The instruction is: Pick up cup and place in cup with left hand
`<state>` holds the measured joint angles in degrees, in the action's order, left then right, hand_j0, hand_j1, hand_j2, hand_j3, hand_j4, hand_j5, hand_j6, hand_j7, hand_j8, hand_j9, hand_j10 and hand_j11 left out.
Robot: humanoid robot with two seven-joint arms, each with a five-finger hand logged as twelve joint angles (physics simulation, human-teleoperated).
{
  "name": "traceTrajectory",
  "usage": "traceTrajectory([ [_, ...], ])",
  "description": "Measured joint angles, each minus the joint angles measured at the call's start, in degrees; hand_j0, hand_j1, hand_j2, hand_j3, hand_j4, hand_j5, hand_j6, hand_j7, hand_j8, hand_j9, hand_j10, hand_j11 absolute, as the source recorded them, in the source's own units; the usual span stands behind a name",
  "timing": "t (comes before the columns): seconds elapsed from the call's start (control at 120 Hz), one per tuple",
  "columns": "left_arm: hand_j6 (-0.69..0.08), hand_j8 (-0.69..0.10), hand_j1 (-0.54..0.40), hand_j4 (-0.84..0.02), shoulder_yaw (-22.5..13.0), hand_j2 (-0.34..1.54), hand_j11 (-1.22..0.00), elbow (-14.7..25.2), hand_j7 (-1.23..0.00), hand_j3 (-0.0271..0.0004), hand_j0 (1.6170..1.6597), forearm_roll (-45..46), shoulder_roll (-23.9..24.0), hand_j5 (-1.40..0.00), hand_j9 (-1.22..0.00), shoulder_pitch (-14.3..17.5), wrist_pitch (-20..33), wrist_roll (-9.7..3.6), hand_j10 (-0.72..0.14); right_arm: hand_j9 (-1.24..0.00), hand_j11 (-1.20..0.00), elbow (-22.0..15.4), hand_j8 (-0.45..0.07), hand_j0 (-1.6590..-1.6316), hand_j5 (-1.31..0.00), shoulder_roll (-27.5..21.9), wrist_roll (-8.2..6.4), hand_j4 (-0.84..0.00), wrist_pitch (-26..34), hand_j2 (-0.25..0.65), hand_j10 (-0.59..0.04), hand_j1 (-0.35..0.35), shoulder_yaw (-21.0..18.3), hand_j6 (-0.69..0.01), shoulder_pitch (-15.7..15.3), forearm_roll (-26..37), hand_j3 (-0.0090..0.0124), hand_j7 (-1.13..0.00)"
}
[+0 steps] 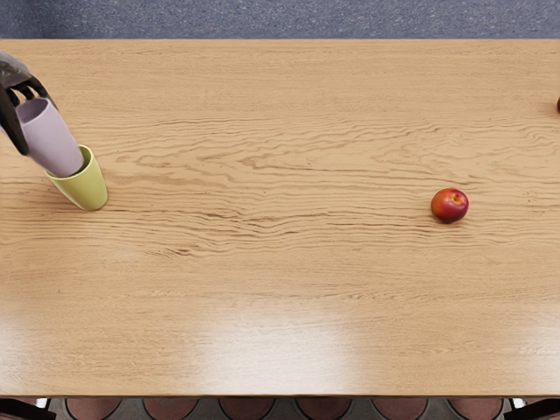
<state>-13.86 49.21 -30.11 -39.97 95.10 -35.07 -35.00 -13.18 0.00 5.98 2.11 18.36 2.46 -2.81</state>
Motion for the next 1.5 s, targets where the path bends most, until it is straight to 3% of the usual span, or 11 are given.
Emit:
traceTrajectory([
  [0.175,-0.029,-0.067,0.185,-0.078,0.0,0.04,-0.22,0.0,-0.22,0.0,1.6568,0.0,0.1,-0.22,-0.22,0.2,0.1,0.0,-0.144,-0.04,-0.04,0.0,-0.031,-1.6581,-0.04,0.0,0.0,-0.031,0.0,-0.006,-0.031,-0.312,0.0,-0.031,0.0,0.0,0.0,-0.04],
  [0.408,-0.012,-0.024,0.297,-0.027,0.0,0.01,-0.07,0.0,-0.07,0.0,1.6577,0.0,1.0,-0.07,-0.07,0.3,0.1,0.0,-0.048,-0.04,-0.04,0.0,-0.031,-1.6581,-0.04,0.0,0.02,-0.031,0.0,-0.006,-0.031,-0.312,0.0,-0.031,0.0,0.0,0.0,-0.04],
  [1.1,-0.004,-0.004,0.347,-0.004,0.3,0.0,0.0,3.0,0.0,0.0,1.658,8.3,3.8,0.0,0.0,4.9,0.1,0.0,-0.004,-0.04,-0.04,-0.1,-0.031,-1.6581,-0.04,0.0,0.17,-0.031,0.0,-0.006,-0.031,-0.312,0.0,-0.031,0.0,0.0,0.0,-0.04],
  [1.267,-0.004,-0.004,0.348,-0.003,0.4,0.0,0.0,5.0,0.0,0.0,1.658,11.0,4.4,0.0,0.0,6.7,0.1,0.0,-0.003,-0.04,-0.04,-0.2,-0.031,-1.6581,-0.04,0.0,0.17,-0.031,0.0,-0.006,-0.031,-0.312,0.0,-0.031,0.1,0.0,0.0,-0.04],
  [1.5,-0.003,-0.003,0.349,-0.003,0.5,0.0,0.0,9.9,0.0,0.0,1.6581,21.5,5.8,0.0,0.0,7.9,0.1,0.0,-0.002,-0.04,-0.04,-0.1,-0.031,-1.6581,-0.04,0.0,0.18,-0.031,0.0,-0.006,-0.031,-0.312,0.0,-0.031,0.2,0.0,0.0,-0.04],
])
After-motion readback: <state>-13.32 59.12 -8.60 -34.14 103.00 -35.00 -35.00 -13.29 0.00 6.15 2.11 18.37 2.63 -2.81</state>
